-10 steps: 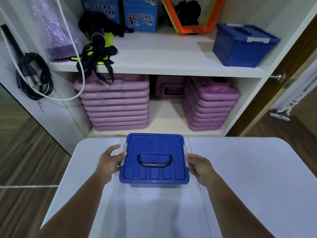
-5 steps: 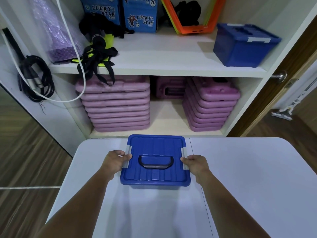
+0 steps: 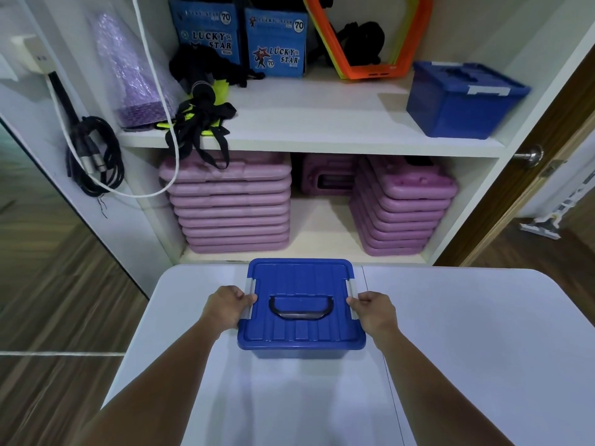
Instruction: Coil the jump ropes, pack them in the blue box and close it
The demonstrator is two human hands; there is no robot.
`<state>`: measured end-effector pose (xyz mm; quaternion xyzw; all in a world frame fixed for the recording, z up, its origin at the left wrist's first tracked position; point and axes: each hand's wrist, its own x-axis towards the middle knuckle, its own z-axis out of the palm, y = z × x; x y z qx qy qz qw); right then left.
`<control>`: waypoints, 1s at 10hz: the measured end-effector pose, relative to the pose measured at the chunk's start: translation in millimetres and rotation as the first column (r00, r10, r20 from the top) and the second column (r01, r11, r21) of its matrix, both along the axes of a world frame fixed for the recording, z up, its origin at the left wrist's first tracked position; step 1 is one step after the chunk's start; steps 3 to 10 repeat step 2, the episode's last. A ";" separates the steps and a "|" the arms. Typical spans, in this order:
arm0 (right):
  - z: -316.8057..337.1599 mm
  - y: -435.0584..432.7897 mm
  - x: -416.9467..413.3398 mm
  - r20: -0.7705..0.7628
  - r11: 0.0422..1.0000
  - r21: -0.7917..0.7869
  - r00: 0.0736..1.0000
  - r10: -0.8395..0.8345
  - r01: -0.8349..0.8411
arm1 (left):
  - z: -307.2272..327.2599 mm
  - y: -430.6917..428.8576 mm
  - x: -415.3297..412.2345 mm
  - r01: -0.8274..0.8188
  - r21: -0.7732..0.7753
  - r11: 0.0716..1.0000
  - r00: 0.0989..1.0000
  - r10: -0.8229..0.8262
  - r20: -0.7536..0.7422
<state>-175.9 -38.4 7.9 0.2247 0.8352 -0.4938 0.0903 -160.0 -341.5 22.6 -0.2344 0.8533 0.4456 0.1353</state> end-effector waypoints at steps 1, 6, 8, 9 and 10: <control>8.6 2.6 -1.6 0.013 0.997 0.053 0.998 0.062 -0.063 | 0.6 -3.3 0.9 0.052 -0.059 0.997 0.999 -0.051 0.018; 21.0 4.6 9.3 -0.082 0.994 0.090 0.994 0.065 -0.058 | 6.4 -2.8 11.3 0.109 -0.201 0.974 0.992 -0.118 -0.036; 21.0 4.6 9.3 -0.082 0.994 0.090 0.994 0.065 -0.058 | 6.4 -2.8 11.3 0.109 -0.201 0.974 0.992 -0.118 -0.036; 21.0 4.6 9.3 -0.082 0.994 0.090 0.994 0.065 -0.058 | 6.4 -2.8 11.3 0.109 -0.201 0.974 0.992 -0.118 -0.036; 21.0 4.6 9.3 -0.082 0.994 0.090 0.994 0.065 -0.058 | 6.4 -2.8 11.3 0.109 -0.201 0.974 0.992 -0.118 -0.036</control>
